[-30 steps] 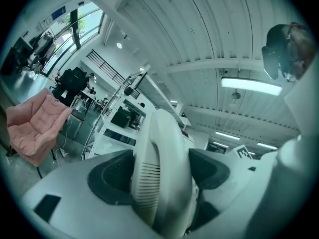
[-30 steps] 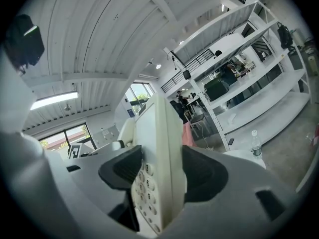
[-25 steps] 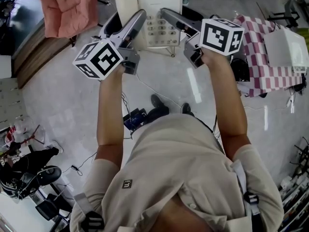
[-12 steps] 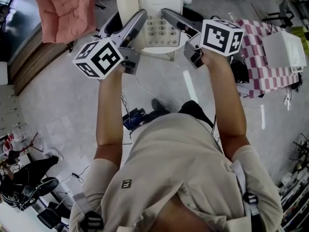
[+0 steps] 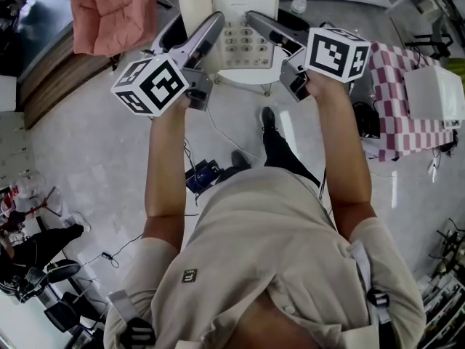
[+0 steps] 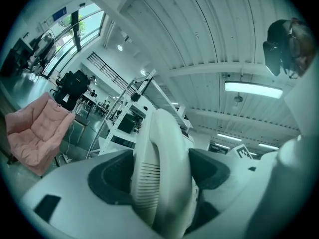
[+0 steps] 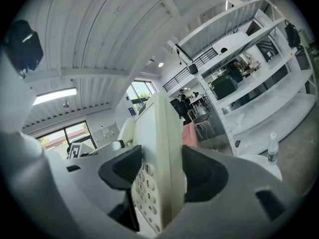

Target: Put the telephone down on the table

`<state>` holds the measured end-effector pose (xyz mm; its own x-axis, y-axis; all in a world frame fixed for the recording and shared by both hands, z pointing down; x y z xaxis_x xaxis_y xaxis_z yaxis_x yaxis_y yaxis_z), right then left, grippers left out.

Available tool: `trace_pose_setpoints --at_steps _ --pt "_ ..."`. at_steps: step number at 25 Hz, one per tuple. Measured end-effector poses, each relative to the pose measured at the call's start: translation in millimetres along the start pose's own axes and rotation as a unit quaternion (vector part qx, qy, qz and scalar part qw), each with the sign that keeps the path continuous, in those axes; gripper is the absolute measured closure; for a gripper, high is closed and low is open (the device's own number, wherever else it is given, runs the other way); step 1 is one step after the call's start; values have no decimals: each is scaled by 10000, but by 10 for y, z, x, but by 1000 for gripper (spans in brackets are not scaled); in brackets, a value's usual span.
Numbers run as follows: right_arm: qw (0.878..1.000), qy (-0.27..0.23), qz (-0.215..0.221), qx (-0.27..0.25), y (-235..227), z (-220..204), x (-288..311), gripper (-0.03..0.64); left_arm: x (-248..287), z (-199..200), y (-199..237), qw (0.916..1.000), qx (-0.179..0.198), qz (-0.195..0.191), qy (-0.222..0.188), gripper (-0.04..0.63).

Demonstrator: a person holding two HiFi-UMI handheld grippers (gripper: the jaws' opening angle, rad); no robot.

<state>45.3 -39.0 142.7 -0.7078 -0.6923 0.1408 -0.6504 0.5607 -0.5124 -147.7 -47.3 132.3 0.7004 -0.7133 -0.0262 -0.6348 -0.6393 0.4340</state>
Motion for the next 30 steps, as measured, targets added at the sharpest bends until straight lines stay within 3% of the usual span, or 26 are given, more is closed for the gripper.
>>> trace_pose_setpoints --at_steps 10,30 --pt "9978 265 600 -69 -203 189 529 380 99 162 318 9981 125 562 -238 253" --pt "9937 703 865 136 -850 357 1202 380 634 133 916 9942 -97 1063 -163 253"
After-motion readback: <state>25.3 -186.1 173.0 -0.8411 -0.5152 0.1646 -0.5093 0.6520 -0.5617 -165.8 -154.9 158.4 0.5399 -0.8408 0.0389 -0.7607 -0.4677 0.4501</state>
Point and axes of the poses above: the fingertips, and each gripper's own axes: x forward along the fingers, y to its left, z out of its top, the point moved 7 cm from there along -x, backward along the fingers, and after that the axes turned 1 degree about z, right-handed, at the moved point
